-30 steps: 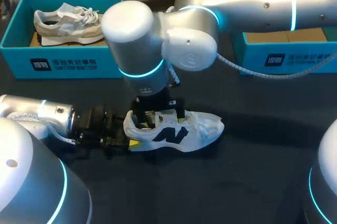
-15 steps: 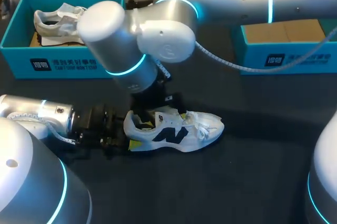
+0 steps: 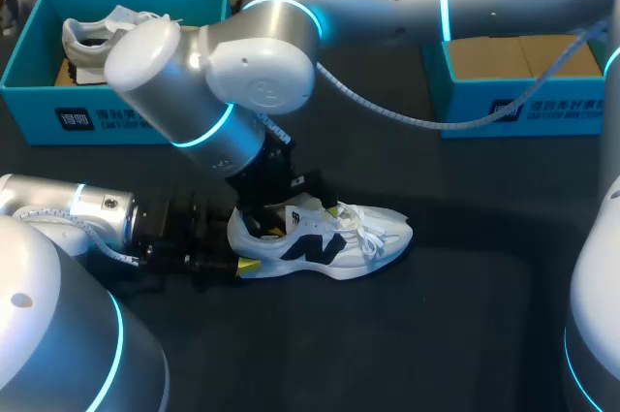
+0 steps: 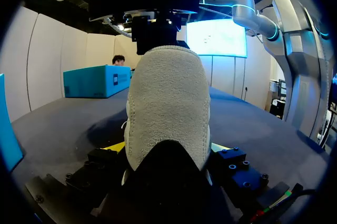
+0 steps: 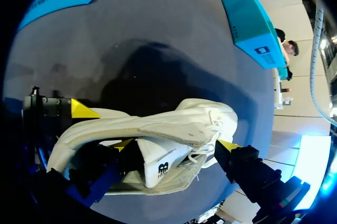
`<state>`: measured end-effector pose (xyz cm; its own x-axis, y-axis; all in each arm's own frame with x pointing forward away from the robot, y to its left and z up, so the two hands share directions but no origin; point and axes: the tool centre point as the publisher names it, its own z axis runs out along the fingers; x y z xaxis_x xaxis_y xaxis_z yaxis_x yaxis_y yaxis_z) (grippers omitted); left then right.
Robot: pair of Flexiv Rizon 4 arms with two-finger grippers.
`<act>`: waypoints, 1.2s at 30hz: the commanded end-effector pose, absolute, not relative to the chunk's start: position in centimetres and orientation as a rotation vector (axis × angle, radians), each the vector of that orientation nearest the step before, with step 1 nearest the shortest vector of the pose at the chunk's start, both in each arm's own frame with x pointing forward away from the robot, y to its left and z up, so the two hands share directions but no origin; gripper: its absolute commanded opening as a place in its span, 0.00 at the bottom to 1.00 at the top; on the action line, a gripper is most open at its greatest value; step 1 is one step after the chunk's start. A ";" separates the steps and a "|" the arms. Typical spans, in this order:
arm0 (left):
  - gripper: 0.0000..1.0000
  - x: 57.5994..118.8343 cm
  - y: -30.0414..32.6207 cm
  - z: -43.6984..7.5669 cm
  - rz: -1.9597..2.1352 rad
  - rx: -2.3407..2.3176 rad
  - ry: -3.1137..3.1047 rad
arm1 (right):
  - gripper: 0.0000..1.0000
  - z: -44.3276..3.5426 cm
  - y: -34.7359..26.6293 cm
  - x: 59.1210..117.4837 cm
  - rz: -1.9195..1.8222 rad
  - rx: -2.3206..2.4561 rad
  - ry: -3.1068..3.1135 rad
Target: Take the shoe out of the shoebox, open the shoe tongue, remove and reinsert the insole, then place the shoe into the shoebox
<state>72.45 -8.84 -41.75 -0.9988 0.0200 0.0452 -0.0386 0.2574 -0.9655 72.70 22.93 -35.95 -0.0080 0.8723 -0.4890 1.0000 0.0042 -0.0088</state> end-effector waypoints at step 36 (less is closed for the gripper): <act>0.00 72.4 -8.9 -42.0 1.887 0.022 -2.455 | 0.40 -31.7 19.3 71.8 -0.453 2.131 1.560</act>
<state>72.44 -8.84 -41.75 -0.9988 0.0200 0.0452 -0.0385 0.2573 -0.9656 72.53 20.09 -31.98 0.0024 0.8263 -0.5632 0.9999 -0.0082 -0.0078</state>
